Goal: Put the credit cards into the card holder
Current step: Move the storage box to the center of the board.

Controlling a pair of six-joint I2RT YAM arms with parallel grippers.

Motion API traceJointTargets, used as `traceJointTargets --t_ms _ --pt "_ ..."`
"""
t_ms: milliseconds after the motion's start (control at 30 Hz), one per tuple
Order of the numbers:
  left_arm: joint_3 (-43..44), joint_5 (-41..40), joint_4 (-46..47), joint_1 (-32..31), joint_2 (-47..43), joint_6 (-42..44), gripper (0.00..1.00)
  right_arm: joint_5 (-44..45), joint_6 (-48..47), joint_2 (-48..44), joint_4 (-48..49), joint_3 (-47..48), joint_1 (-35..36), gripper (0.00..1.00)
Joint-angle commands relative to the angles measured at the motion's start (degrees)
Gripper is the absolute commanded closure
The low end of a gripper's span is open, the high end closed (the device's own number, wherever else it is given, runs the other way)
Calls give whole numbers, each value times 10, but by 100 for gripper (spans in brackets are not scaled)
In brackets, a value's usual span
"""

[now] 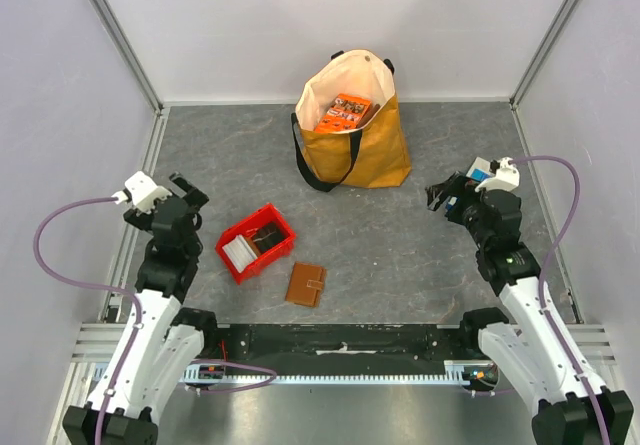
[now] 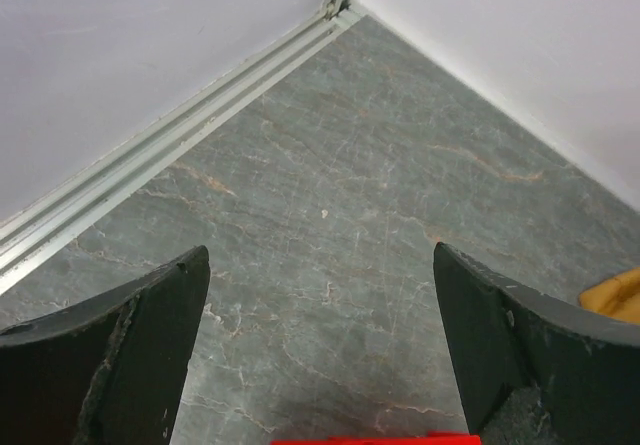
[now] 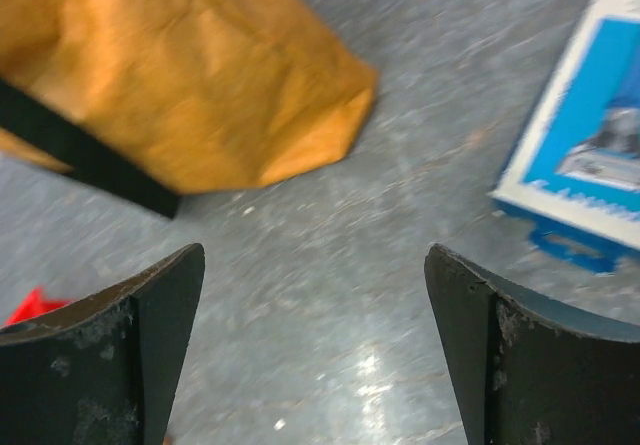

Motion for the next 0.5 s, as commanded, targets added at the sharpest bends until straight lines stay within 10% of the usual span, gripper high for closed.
traceJointTargets --t_ms 0,100,467 --pt "67 63 -61 0 -32 19 2 -177 54 -34 -16 15 1 2" --pt "81 217 -41 0 -54 60 2 -241 37 -21 -59 43 1 2" --pt "149 312 -246 0 -59 -74 1 -167 -49 39 -216 150 109 2"
